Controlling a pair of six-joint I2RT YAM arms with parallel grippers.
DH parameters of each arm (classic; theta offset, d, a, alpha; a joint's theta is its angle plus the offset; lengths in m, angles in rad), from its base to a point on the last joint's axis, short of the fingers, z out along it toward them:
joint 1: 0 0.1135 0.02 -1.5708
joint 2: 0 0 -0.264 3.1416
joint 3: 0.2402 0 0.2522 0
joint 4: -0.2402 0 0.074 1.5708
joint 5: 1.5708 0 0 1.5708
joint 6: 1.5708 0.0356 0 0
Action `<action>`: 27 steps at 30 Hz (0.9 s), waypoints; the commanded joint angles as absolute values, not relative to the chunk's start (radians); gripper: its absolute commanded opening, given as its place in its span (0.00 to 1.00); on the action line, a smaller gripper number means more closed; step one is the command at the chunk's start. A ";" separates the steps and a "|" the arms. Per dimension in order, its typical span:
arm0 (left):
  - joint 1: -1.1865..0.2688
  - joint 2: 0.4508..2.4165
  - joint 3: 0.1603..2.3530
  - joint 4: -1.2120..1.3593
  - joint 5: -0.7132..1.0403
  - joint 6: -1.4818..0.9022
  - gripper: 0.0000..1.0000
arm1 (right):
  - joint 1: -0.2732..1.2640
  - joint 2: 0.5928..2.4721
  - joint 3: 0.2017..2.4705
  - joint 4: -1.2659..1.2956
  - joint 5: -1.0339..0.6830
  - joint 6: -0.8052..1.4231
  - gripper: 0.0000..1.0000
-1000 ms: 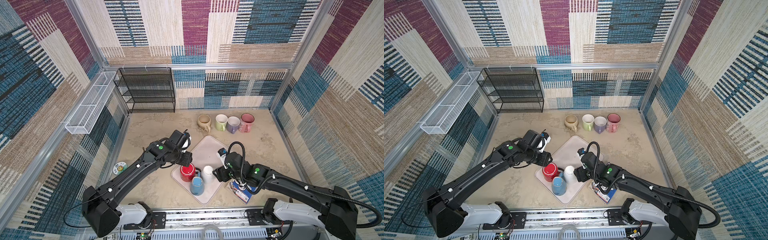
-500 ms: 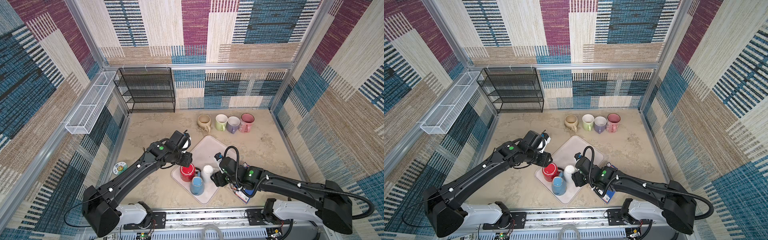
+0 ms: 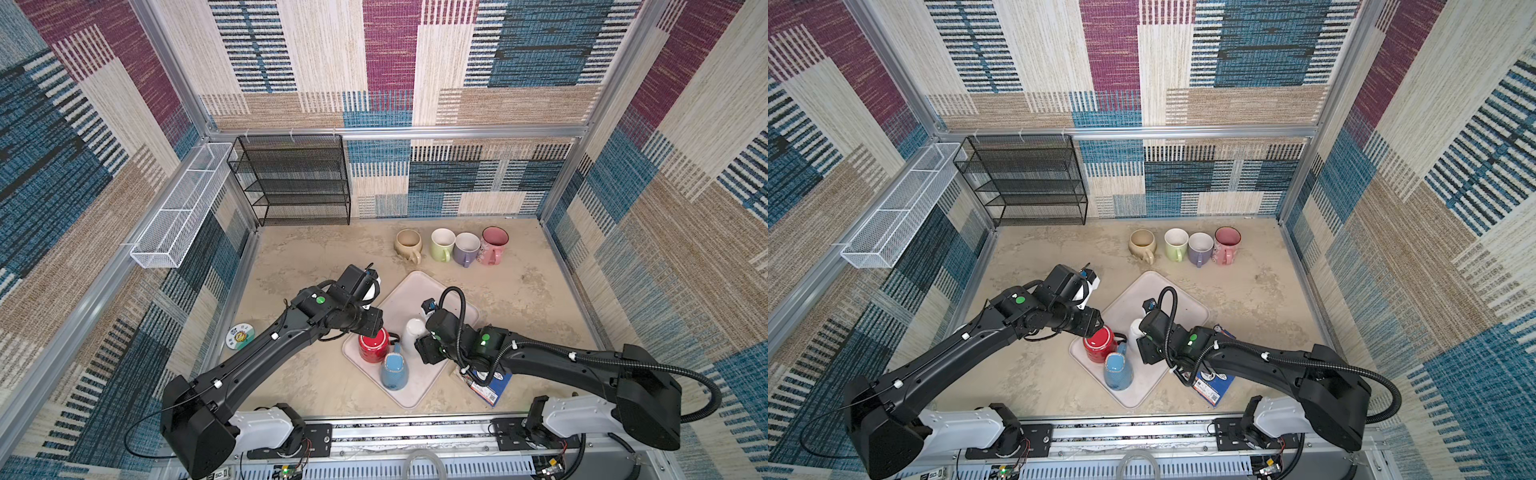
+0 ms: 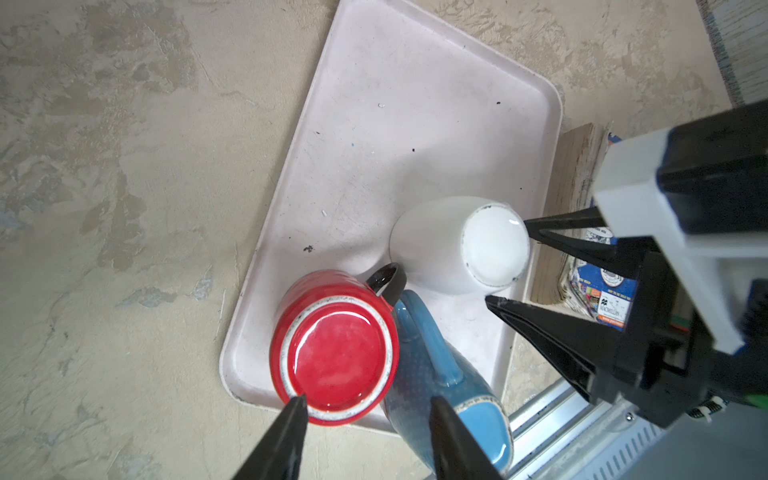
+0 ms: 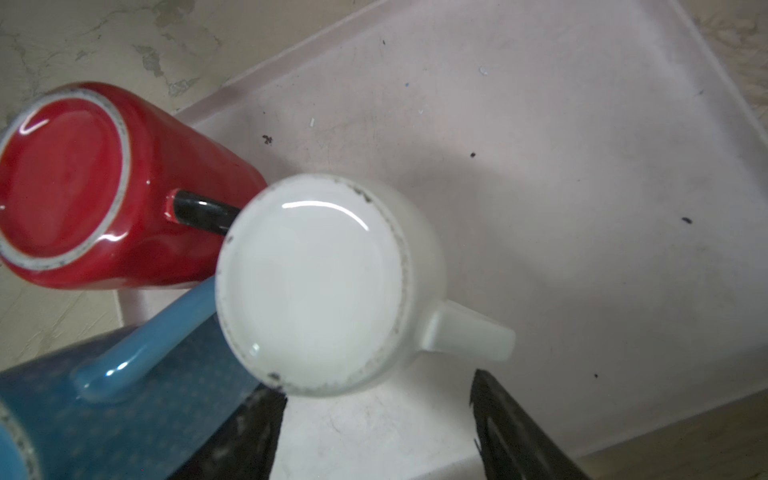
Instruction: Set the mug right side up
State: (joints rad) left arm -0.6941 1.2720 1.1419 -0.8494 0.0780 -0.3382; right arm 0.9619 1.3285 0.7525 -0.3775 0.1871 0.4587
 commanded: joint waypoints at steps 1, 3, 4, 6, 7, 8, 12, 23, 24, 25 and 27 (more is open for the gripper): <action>-0.695 1.263 1.137 -0.835 0.070 -0.347 0.52 | 0.942 1.347 0.765 -0.314 0.220 0.468 0.67; -0.695 1.260 1.135 -0.834 0.069 -0.347 0.52 | 0.925 1.355 0.772 -0.305 0.217 0.467 0.64; -0.695 1.258 1.132 -0.836 0.069 -0.347 0.52 | 0.916 1.360 0.777 -0.301 0.219 0.463 0.62; -0.694 1.256 1.131 -0.835 0.068 -0.345 0.52 | 0.897 1.371 0.788 -0.298 0.223 0.458 0.59; -0.695 1.255 1.129 -0.836 0.066 -0.344 0.52 | 0.889 1.378 0.795 -0.295 0.222 0.454 0.57; -0.694 1.253 1.128 -0.836 0.064 -0.343 0.52 | 0.879 1.387 0.802 -0.292 0.222 0.450 0.56; -0.695 1.258 1.124 -0.834 0.063 -0.341 0.52 | 0.851 1.419 0.820 -0.278 0.215 0.436 0.56; -0.695 1.240 1.120 -0.832 0.057 -0.330 0.52 | 0.840 1.308 0.824 -0.344 0.054 0.339 0.66; -0.694 1.235 1.116 -0.832 0.053 -0.328 0.52 | 0.841 1.278 0.816 -0.363 0.036 0.335 0.66; -0.695 1.234 1.112 -0.832 0.047 -0.327 0.52 | 0.840 1.244 0.809 -0.383 0.032 0.336 0.66; -0.695 1.235 1.105 -0.833 0.031 -0.323 0.52 | 0.838 1.183 0.807 -0.425 0.036 0.336 0.66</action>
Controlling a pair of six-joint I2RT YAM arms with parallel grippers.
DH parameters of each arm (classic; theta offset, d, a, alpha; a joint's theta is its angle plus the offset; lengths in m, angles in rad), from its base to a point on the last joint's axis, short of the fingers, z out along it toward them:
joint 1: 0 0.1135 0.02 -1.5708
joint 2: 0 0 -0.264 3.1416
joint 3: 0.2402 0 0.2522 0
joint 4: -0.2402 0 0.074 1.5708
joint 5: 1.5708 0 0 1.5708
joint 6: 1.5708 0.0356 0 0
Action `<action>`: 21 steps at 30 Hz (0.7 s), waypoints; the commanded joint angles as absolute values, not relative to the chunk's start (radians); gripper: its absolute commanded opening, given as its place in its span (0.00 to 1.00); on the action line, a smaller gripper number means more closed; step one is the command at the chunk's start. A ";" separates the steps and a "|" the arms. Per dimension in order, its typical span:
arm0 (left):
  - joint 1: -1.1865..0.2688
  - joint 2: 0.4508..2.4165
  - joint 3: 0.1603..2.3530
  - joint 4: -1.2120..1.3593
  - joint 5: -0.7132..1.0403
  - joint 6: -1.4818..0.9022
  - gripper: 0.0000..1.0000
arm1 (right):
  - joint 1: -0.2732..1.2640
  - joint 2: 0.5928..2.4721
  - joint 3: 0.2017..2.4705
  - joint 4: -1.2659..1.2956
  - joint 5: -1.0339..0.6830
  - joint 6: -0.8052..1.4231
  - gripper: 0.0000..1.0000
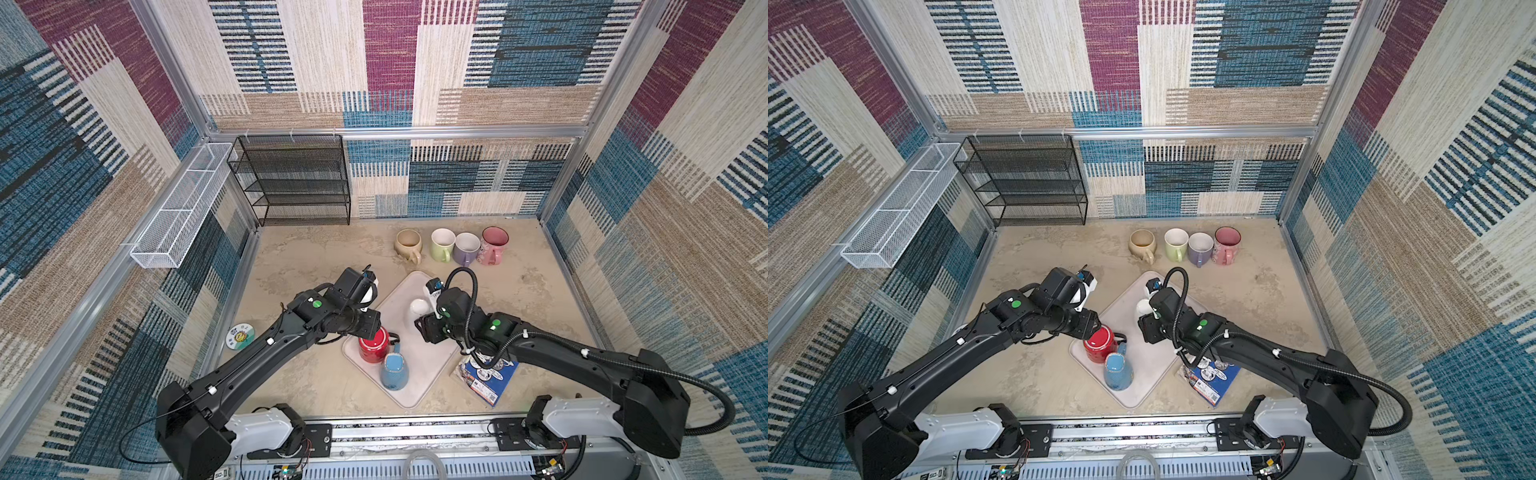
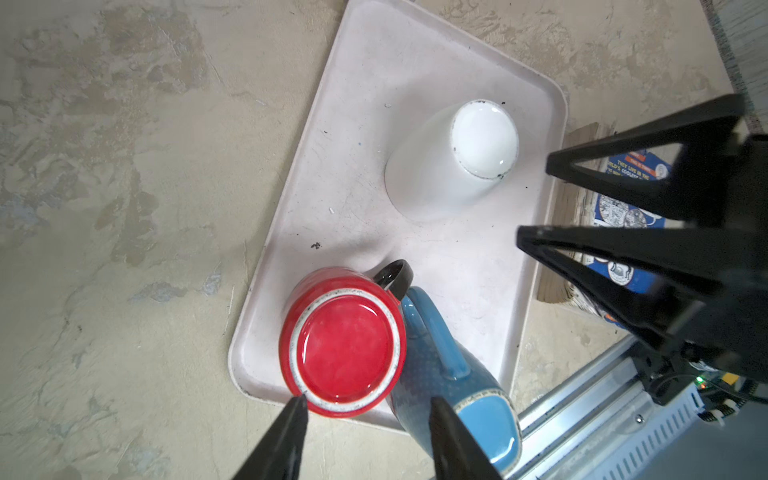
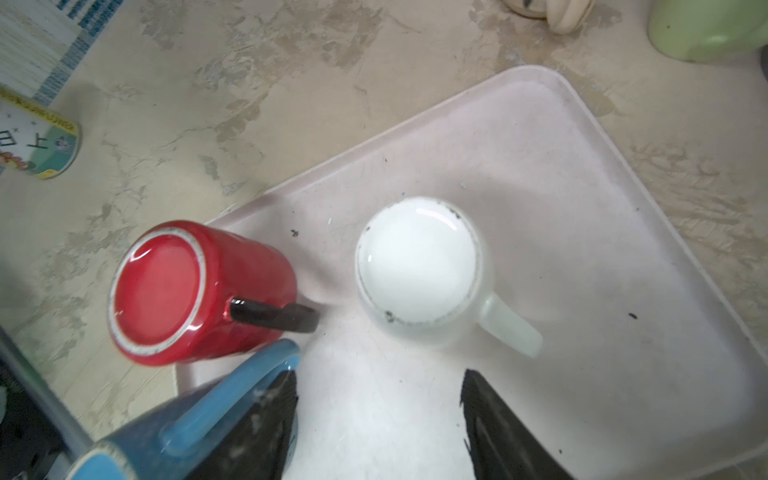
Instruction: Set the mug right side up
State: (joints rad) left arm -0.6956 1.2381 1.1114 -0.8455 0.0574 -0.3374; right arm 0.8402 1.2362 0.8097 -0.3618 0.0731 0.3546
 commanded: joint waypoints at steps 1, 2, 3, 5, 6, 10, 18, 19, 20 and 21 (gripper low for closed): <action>-0.695 1.239 1.104 -0.833 0.028 -0.321 0.52 | 0.831 1.156 0.812 -0.446 0.035 0.334 0.64; -0.695 1.245 1.104 -0.832 0.030 -0.319 0.52 | 0.815 1.140 0.818 -0.466 0.033 0.339 0.62; -0.695 1.252 1.106 -0.832 0.035 -0.319 0.52 | 0.781 1.130 0.832 -0.491 0.016 0.343 0.59; -0.694 1.262 1.112 -0.832 0.044 -0.318 0.52 | 0.703 1.128 0.851 -0.516 -0.032 0.326 0.54; -0.695 1.266 1.115 -0.832 0.047 -0.318 0.52 | 0.663 1.132 0.857 -0.520 -0.044 0.317 0.51; -0.696 1.272 1.120 -0.832 0.052 -0.318 0.52 | 0.556 1.183 0.884 -0.484 -0.067 0.291 0.45; -0.698 1.252 1.090 -0.833 0.049 -0.319 0.52 | 0.482 1.405 0.943 -0.338 -0.069 0.316 0.40; -0.698 1.251 1.085 -0.833 0.049 -0.321 0.52 | 0.476 1.426 0.951 -0.328 -0.064 0.316 0.39; -0.698 1.248 1.081 -0.834 0.049 -0.321 0.52 | 0.470 1.447 0.961 -0.317 -0.057 0.314 0.38; -0.698 1.247 1.076 -0.833 0.049 -0.322 0.52 | 0.466 1.466 0.968 -0.308 -0.052 0.316 0.38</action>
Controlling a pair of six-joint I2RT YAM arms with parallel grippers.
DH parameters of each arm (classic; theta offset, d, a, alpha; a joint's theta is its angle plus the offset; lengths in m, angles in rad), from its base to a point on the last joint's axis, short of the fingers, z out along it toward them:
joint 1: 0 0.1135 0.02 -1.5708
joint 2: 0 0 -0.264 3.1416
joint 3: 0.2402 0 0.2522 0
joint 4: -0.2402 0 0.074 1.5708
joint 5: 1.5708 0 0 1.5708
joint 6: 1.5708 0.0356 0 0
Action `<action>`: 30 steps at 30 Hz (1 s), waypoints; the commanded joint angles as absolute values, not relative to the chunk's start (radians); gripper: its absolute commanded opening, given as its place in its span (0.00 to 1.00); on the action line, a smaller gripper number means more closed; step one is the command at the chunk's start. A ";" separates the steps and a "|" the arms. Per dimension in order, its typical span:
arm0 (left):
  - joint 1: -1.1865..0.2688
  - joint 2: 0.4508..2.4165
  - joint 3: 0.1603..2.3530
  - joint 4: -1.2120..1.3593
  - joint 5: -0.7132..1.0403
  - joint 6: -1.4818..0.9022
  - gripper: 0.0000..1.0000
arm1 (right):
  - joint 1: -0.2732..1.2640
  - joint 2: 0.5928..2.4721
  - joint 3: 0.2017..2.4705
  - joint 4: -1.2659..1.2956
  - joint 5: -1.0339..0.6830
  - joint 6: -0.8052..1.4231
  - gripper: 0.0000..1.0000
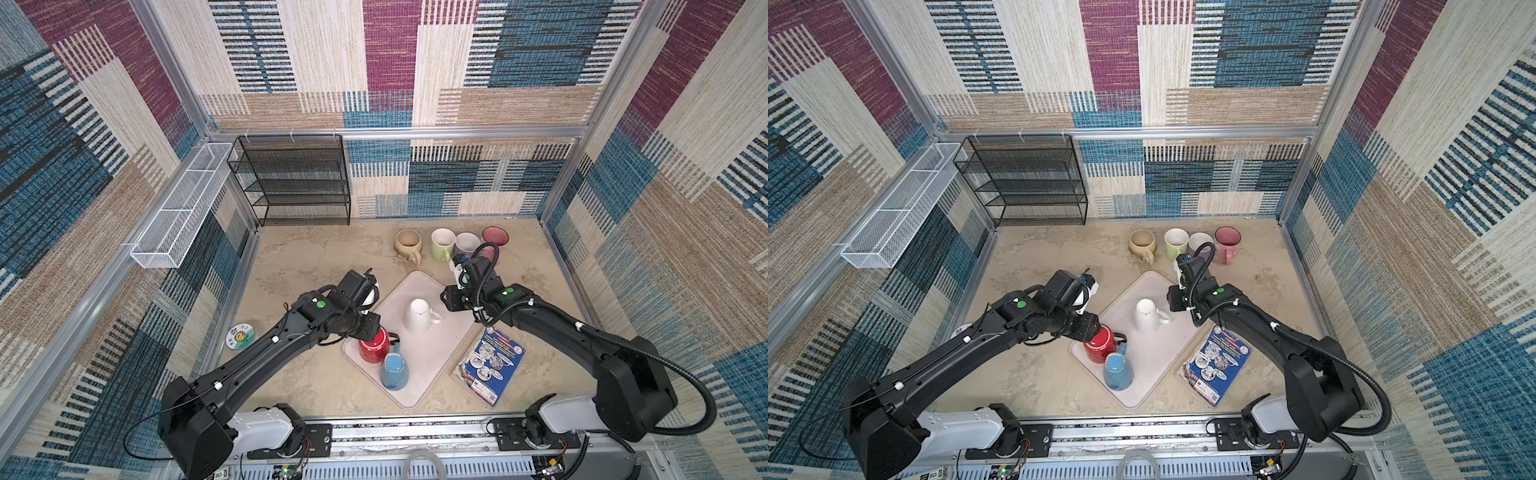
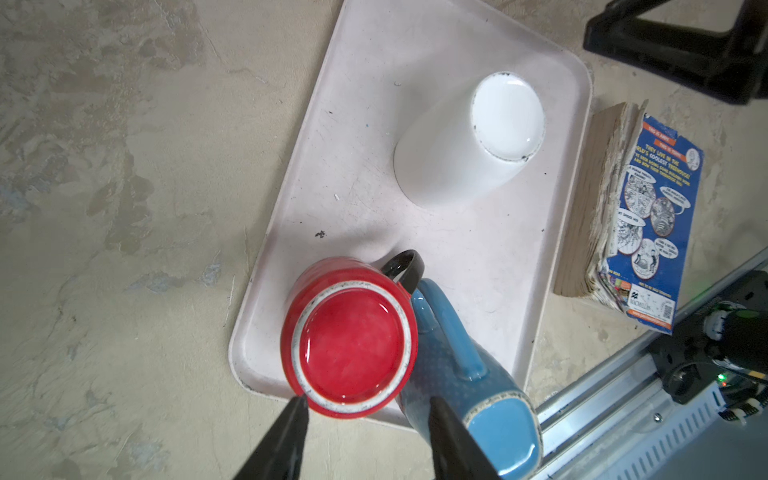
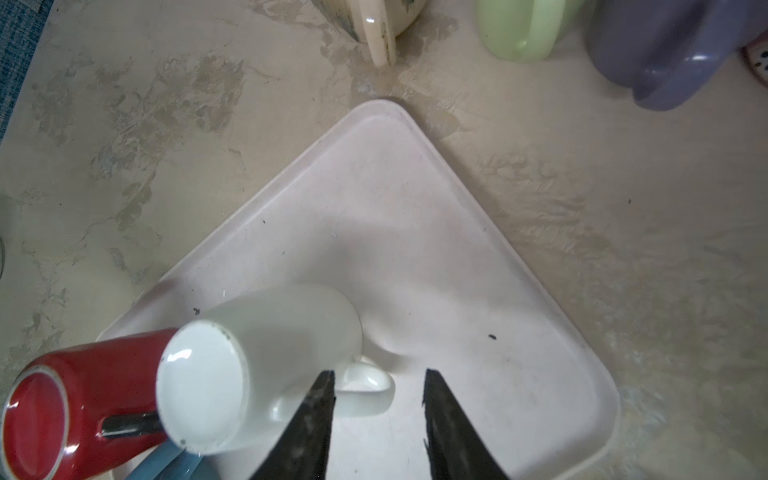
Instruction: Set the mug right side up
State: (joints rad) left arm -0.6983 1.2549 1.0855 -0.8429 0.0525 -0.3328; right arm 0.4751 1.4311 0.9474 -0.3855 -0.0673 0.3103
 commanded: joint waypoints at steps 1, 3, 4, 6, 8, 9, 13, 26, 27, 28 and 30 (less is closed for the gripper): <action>-0.698 1.246 1.073 -0.833 0.049 -0.322 0.52 | 0.464 1.479 0.976 -0.304 -0.049 0.313 0.37; -0.698 1.246 1.069 -0.831 0.052 -0.324 0.52 | 0.463 1.514 0.993 -0.295 -0.053 0.309 0.36; -0.698 1.247 1.067 -0.830 0.054 -0.323 0.52 | 0.463 1.527 1.000 -0.293 -0.060 0.307 0.36; -0.698 1.251 1.067 -0.829 0.054 -0.322 0.52 | 0.463 1.550 1.005 -0.288 -0.085 0.307 0.35; -0.698 1.252 1.069 -0.828 0.054 -0.319 0.52 | 0.464 1.561 0.994 -0.280 -0.112 0.307 0.36; -0.698 1.252 1.070 -0.828 0.054 -0.319 0.52 | 0.465 1.569 0.993 -0.283 -0.119 0.307 0.37; -0.698 1.266 1.079 -0.820 0.055 -0.316 0.52 | 0.466 1.557 0.954 -0.279 -0.125 0.310 0.37; -0.702 1.284 1.095 -0.809 0.063 -0.325 0.52 | 0.545 1.471 0.823 -0.273 -0.145 0.332 0.35; -0.703 1.284 1.095 -0.809 0.063 -0.327 0.52 | 0.554 1.462 0.818 -0.275 -0.141 0.334 0.35; -0.702 1.284 1.094 -0.808 0.063 -0.327 0.52 | 0.563 1.456 0.815 -0.276 -0.137 0.340 0.35; -0.704 1.281 1.092 -0.809 0.063 -0.330 0.52 | 0.583 1.443 0.804 -0.277 -0.136 0.349 0.35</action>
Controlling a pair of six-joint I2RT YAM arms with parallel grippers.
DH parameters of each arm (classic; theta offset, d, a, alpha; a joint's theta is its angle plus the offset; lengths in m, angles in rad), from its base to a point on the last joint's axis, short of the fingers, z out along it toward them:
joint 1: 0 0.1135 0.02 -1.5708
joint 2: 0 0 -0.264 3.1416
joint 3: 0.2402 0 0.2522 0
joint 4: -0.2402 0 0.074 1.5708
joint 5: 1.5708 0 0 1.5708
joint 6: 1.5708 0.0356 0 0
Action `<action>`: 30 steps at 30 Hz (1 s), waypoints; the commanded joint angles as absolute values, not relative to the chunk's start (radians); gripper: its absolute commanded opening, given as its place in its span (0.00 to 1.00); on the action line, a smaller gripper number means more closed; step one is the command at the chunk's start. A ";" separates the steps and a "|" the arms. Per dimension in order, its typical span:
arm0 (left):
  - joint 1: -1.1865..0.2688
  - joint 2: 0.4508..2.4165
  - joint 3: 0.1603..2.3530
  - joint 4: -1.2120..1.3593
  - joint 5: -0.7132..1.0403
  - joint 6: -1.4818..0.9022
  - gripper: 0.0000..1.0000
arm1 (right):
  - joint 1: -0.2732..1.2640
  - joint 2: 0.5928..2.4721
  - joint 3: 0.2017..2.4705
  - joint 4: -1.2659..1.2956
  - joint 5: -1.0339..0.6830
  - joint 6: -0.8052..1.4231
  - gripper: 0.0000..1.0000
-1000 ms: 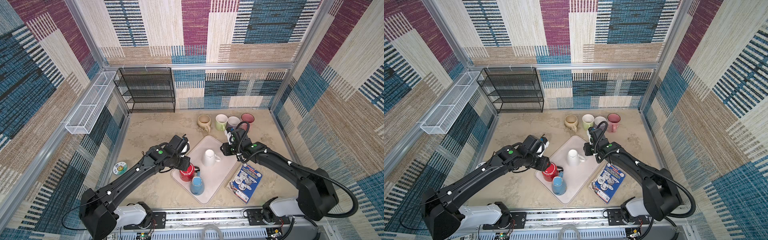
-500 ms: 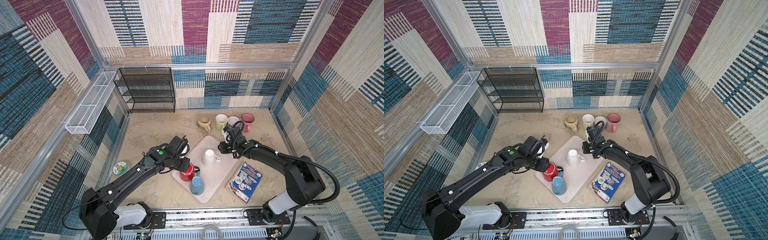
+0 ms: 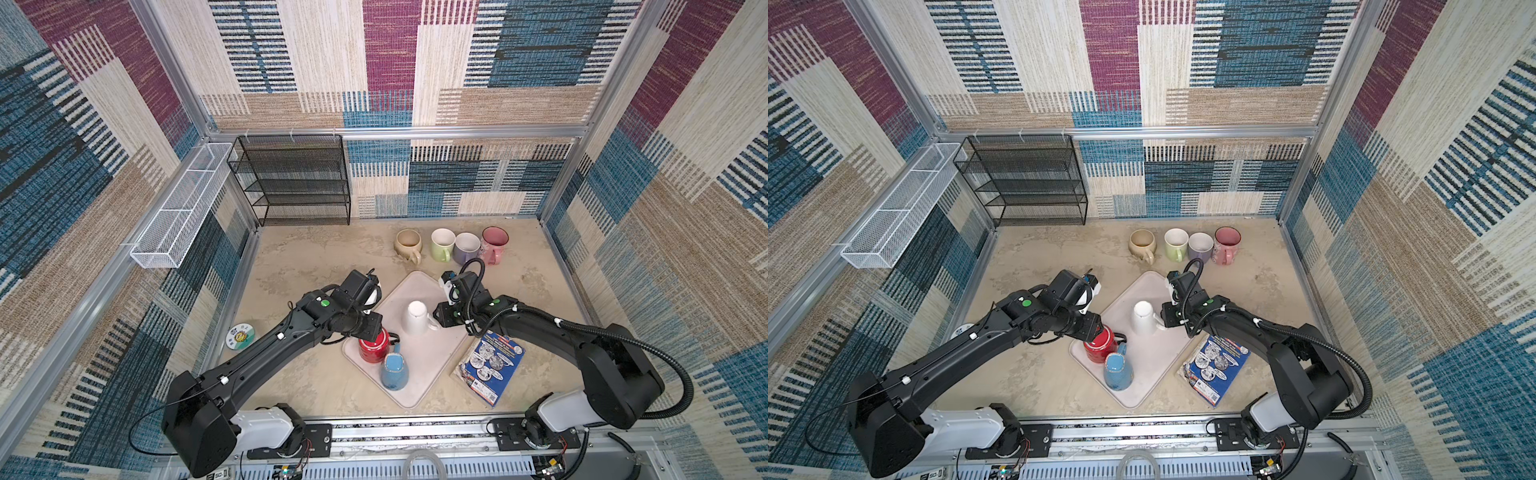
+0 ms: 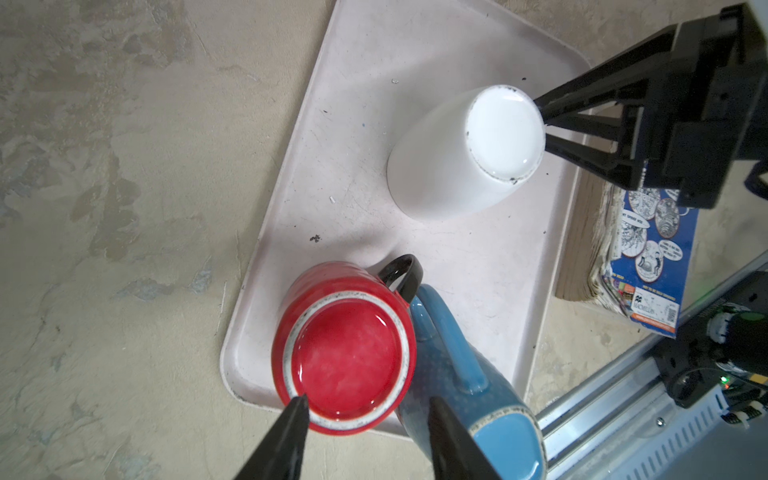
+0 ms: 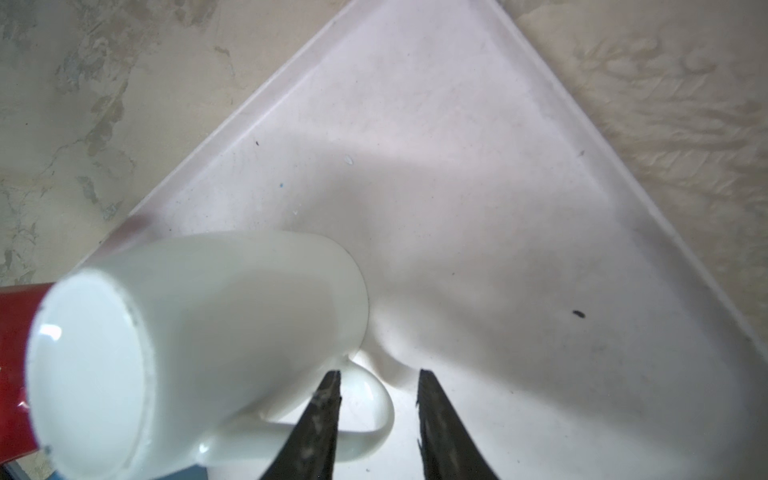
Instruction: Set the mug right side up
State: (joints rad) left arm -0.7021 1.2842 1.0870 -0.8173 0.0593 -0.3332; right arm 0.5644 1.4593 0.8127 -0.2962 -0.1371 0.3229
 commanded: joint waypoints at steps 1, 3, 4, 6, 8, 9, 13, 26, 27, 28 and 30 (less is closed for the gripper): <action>-0.704 1.278 1.091 -0.808 0.063 -0.332 0.52 | 0.594 1.437 0.800 -0.275 -0.135 0.356 0.35; -0.706 1.277 1.089 -0.809 0.063 -0.335 0.52 | 0.625 1.431 0.791 -0.270 -0.134 0.370 0.35; -0.707 1.277 1.089 -0.809 0.063 -0.337 0.52 | 0.639 1.430 0.789 -0.269 -0.132 0.377 0.35; -0.710 1.277 1.089 -0.809 0.063 -0.340 0.52 | 0.671 1.425 0.779 -0.259 -0.134 0.393 0.35; -0.712 1.279 1.086 -0.806 0.063 -0.343 0.52 | 0.697 1.421 0.769 -0.246 -0.136 0.407 0.35; -0.714 1.282 1.085 -0.804 0.063 -0.345 0.52 | 0.704 1.420 0.765 -0.241 -0.136 0.413 0.35; -0.722 1.307 1.090 -0.790 0.073 -0.350 0.51 | 0.722 1.418 0.753 -0.212 -0.142 0.435 0.35; -0.747 1.492 1.192 -0.737 0.098 -0.348 0.33 | 0.725 1.428 0.749 -0.119 -0.159 0.474 0.35; -0.748 1.505 1.198 -0.731 0.098 -0.349 0.32 | 0.725 1.431 0.749 -0.115 -0.158 0.475 0.35; -0.751 1.520 1.204 -0.724 0.100 -0.350 0.31 | 0.725 1.432 0.747 -0.112 -0.157 0.475 0.35; -0.755 1.552 1.221 -0.718 0.102 -0.350 0.29 | 0.724 1.435 0.747 -0.105 -0.156 0.474 0.35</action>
State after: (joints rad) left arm -0.7509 1.5265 1.2011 -0.7433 0.0868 -0.3408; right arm 0.7235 1.4319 0.7483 -0.1581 -0.1493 0.4591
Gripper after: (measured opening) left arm 0.298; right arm 0.345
